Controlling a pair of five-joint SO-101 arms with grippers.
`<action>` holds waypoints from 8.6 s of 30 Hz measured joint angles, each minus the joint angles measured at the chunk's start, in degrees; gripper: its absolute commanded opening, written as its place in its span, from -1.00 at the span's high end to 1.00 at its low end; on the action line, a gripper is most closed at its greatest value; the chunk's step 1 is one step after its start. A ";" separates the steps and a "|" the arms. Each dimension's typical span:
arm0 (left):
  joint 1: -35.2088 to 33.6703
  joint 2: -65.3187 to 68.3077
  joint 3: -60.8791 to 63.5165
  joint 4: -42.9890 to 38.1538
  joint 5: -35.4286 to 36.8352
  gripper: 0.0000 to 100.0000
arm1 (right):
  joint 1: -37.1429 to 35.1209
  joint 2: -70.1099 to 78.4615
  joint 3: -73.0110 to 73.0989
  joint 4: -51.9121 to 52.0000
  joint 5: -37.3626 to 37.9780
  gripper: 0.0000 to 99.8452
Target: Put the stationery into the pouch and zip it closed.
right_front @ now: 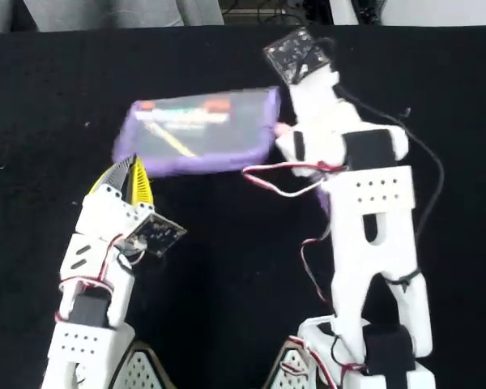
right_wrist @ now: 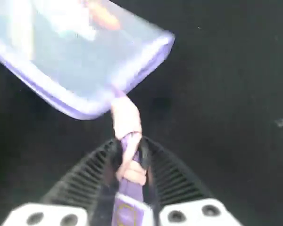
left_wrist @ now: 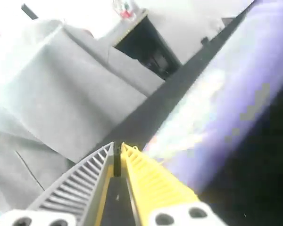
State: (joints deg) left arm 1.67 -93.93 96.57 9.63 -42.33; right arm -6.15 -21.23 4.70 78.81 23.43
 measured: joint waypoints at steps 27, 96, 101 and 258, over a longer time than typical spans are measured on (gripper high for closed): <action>-2.55 -8.26 0.00 13.71 0.09 0.94 | -0.44 -0.18 13.19 9.23 8.18 0.63; 12.13 -8.26 0.00 26.20 1.58 0.56 | -8.00 -4.22 2.37 13.19 15.38 0.98; 14.86 -8.26 0.00 24.00 1.32 0.56 | -10.73 -4.22 -1.41 16.18 13.89 0.98; 14.33 -9.05 0.35 18.02 11.96 0.49 | 10.11 22.42 -15.38 -12.48 7.47 0.97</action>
State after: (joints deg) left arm 16.00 -102.99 96.92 27.65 -30.37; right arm 3.96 1.19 -10.68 66.33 30.90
